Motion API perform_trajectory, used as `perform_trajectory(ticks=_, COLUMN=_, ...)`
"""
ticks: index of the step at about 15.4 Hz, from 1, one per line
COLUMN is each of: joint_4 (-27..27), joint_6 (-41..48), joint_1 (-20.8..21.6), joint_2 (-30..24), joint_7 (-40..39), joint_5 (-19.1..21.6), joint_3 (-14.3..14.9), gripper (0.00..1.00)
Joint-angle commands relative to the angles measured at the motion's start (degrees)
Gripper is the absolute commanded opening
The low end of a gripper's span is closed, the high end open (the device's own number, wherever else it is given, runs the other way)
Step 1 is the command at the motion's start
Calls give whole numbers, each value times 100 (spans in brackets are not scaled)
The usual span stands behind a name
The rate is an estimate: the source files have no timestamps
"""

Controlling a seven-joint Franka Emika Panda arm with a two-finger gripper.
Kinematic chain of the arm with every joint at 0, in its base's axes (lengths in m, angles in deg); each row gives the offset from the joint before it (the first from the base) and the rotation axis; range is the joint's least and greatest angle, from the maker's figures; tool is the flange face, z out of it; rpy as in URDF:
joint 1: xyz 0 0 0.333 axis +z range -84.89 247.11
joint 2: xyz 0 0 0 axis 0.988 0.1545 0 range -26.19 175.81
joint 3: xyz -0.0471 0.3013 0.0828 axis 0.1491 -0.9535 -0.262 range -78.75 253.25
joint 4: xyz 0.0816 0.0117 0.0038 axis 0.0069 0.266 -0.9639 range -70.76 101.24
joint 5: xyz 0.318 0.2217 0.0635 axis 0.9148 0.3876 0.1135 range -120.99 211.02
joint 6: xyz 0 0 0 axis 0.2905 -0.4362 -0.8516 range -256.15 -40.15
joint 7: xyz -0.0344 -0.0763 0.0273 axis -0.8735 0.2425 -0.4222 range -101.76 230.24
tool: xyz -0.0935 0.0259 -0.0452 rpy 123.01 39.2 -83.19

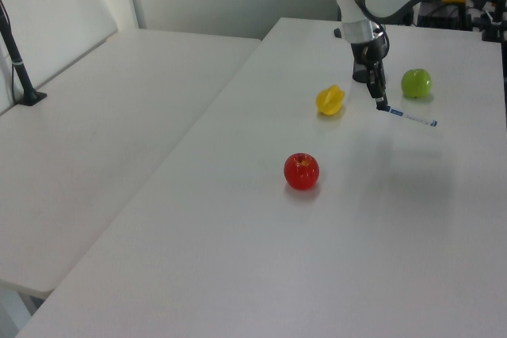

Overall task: Take marker pen
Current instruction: 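Carry the marker away from the cup and lower it to the table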

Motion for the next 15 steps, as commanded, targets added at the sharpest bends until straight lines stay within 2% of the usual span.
perform_trajectory(ticks=1, joint_4=463, joint_6=29, joint_1=56, joint_2=-126, joint_7=173, joint_5=-91, joint_3=-16, gripper=11)
perform_trajectory(ticks=6, joint_4=816, joint_6=-172, joint_1=65, joint_2=-108, joint_7=314, joint_5=-91, joint_3=-139, gripper=12)
perform_trajectory(ticks=15, joint_4=930, joint_6=-595, joint_1=214, joint_2=76, joint_7=613, joint_5=-100, joint_3=-148, gripper=17)
